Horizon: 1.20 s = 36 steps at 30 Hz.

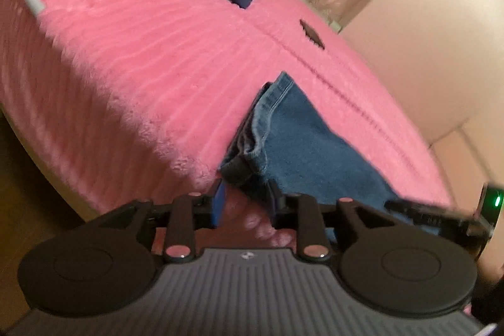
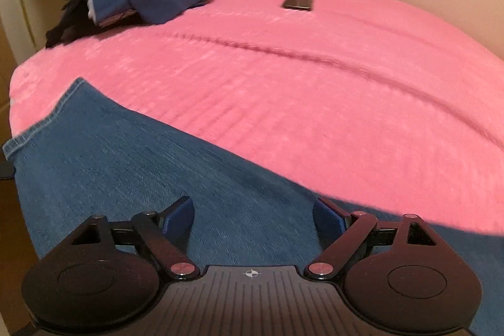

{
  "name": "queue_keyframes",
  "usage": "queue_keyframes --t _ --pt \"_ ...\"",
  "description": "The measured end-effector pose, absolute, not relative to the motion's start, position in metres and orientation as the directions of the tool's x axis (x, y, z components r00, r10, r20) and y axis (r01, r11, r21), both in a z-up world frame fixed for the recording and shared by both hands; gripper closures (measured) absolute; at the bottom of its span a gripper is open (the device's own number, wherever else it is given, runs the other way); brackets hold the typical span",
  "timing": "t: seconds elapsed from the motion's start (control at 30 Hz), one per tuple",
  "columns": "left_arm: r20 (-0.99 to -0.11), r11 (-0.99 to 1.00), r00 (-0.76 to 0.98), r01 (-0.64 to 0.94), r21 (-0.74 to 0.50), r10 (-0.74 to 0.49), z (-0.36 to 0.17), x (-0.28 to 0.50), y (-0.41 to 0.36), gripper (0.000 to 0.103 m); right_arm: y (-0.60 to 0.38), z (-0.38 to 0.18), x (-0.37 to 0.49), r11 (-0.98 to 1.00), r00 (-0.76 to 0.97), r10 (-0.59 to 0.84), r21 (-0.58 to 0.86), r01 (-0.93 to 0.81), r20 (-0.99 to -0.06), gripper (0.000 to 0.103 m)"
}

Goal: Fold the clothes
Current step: 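Move the left gripper to the jeans leg hems and open it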

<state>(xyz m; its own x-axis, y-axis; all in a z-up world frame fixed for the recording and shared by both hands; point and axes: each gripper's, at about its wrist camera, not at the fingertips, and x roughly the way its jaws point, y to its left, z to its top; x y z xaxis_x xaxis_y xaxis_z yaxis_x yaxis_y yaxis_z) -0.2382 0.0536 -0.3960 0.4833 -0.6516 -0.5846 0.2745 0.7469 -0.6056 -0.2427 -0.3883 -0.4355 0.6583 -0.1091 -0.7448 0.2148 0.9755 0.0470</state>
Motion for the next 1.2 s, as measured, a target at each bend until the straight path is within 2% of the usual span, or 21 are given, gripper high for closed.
queue_keyframes --t 0.13,0.47,0.67,0.77,0.97,1.07,1.17,1.2 --pt "-0.548 0.701 0.491 0.203 -0.684 -0.677 -0.406 -0.236 0.058 0.081 -0.385 -0.418 -0.275 0.964 0.717 -0.101 0.111 0.242 -0.69 0.016" --pt "-0.503 0.616 0.514 0.066 -0.785 -0.695 -0.434 -0.238 0.057 0.075 -0.375 -0.403 -0.313 0.94 0.752 -0.121 0.169 0.296 -0.648 0.016" --pt "-0.509 0.682 0.558 0.146 -0.717 -0.655 -0.409 -0.251 0.047 0.094 -0.377 -0.402 -0.324 0.923 0.749 -0.141 0.188 0.337 -0.648 0.016" --pt "-0.491 0.701 0.572 0.224 -0.677 -0.657 -0.393 -0.251 0.037 0.095 -0.382 -0.403 -0.332 0.913 0.744 -0.162 0.187 0.362 -0.648 0.016" --pt "-0.513 0.71 0.558 0.215 -0.67 -0.653 -0.398 -0.245 0.034 0.088 -0.39 -0.405 -0.349 0.889 0.735 -0.183 0.208 0.407 -0.653 0.015" --pt "-0.525 0.713 0.561 0.179 -0.678 -0.64 -0.409 -0.247 0.04 0.082 -0.392 -0.407 -0.357 0.881 0.728 -0.194 0.21 0.424 -0.658 0.009" --pt "-0.518 0.7 0.568 0.153 -0.698 -0.64 -0.415 -0.251 0.044 0.076 -0.393 -0.409 -0.361 0.876 0.724 -0.197 0.213 0.433 -0.661 0.009" --pt "-0.518 0.696 0.568 0.141 -0.705 -0.64 -0.418 -0.251 0.045 0.07 -0.394 -0.409 -0.362 0.874 0.724 -0.198 0.214 0.435 -0.661 0.009"
